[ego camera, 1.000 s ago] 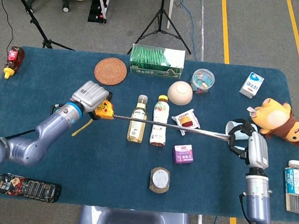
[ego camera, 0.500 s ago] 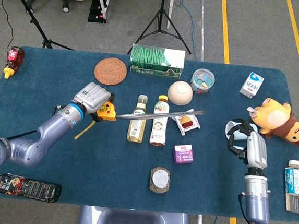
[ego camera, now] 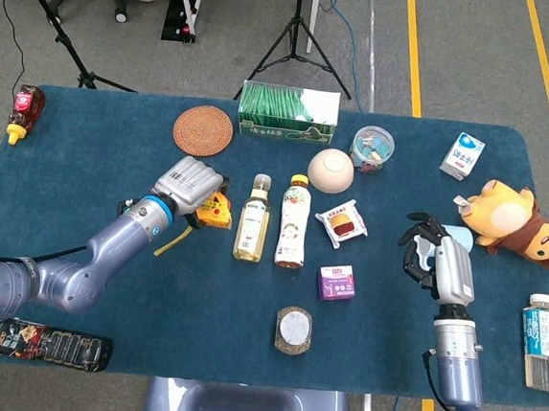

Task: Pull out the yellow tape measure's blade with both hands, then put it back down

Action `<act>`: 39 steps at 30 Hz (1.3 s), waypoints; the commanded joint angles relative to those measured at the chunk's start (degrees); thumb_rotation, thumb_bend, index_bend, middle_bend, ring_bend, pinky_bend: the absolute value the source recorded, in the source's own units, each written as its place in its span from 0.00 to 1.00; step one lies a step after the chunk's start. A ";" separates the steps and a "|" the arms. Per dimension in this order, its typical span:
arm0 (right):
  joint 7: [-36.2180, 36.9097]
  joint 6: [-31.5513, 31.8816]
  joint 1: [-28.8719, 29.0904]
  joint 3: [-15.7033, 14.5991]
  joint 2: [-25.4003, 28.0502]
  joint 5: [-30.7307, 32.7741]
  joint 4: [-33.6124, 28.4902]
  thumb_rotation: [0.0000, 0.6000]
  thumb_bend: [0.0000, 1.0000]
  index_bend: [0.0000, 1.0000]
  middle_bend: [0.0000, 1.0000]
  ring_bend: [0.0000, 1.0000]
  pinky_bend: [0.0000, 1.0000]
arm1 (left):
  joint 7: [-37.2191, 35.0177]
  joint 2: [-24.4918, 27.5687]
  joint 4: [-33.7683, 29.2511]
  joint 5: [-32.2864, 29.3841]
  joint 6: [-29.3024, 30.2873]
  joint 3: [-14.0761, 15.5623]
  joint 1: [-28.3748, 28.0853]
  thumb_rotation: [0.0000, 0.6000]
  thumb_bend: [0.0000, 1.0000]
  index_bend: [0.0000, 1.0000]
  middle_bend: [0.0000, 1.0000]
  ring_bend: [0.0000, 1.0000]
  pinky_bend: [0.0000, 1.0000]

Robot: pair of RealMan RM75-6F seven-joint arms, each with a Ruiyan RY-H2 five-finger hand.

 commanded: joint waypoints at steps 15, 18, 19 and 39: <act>-3.39 -2.16 1.19 -1.97 0.44 -0.33 3.27 1.00 0.53 0.35 0.21 0.24 0.27 | -3.69 4.19 -8.34 6.49 7.65 0.07 7.40 1.00 0.30 0.50 0.42 0.32 0.41; -4.51 -2.49 1.45 -2.49 0.53 -0.58 4.32 1.00 0.46 0.28 0.20 0.22 0.26 | -4.58 4.94 -9.30 8.12 9.33 0.46 9.83 1.00 0.30 0.50 0.42 0.32 0.41; -4.97 -2.43 1.51 -2.65 0.49 -0.74 4.74 1.00 0.43 0.26 0.19 0.21 0.25 | -4.63 5.21 -9.61 8.70 9.94 0.71 10.61 1.00 0.30 0.50 0.42 0.32 0.41; -6.57 0.44 -1.37 -7.04 0.09 -5.05 12.03 1.00 0.31 0.20 0.18 0.17 0.21 | -8.24 2.21 -7.79 21.48 21.70 5.17 30.52 1.00 0.29 0.50 0.42 0.32 0.38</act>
